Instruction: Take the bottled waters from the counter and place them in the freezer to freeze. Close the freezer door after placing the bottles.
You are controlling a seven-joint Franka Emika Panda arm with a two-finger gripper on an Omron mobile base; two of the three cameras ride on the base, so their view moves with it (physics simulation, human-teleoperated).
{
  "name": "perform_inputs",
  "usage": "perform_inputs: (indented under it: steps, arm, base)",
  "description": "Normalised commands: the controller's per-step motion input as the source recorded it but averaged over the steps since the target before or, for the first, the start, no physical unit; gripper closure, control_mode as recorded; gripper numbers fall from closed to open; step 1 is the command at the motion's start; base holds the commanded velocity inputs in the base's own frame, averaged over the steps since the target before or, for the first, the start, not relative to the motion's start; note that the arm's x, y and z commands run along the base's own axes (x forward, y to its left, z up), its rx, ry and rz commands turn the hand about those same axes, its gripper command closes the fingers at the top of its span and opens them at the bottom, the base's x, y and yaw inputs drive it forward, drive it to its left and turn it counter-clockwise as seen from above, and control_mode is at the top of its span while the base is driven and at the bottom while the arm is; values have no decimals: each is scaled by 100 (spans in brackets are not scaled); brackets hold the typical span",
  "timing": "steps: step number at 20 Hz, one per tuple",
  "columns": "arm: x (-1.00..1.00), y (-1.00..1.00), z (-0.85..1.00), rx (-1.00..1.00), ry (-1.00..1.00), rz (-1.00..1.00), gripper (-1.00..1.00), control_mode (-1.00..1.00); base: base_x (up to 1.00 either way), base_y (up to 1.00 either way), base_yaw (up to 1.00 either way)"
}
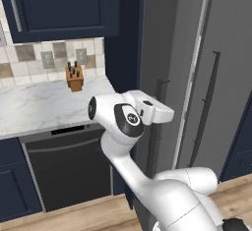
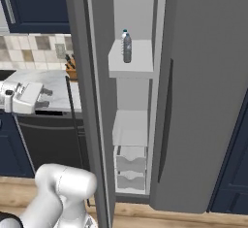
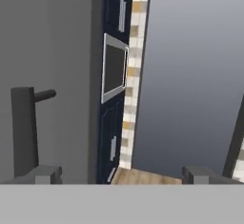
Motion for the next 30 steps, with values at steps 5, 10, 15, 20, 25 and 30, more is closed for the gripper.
perform_inputs:
  steps: [5, 10, 15, 20, 25, 30]
  arm:
    - [22, -18, -6, 0, 7, -3, -100, -100]
    - [29, -16, -2, 0, 6, -3, -100, -100]
    - [28, -1, -4, 0, 3, -3, -100, -100]
    - [27, 0, -8, 0, 1, -2, -100, -100]
    - [32, 0, -12, 0, 0, -1, -100, -100]
    - [36, 2, -17, -1, 0, 0, -100, -100]
  base:
    - [0, 0, 0]
    - [0, 0, 0]
    - [0, 0, 0]
    - [0, 0, 0]
    - [0, 0, 0]
    - [0, 0, 0]
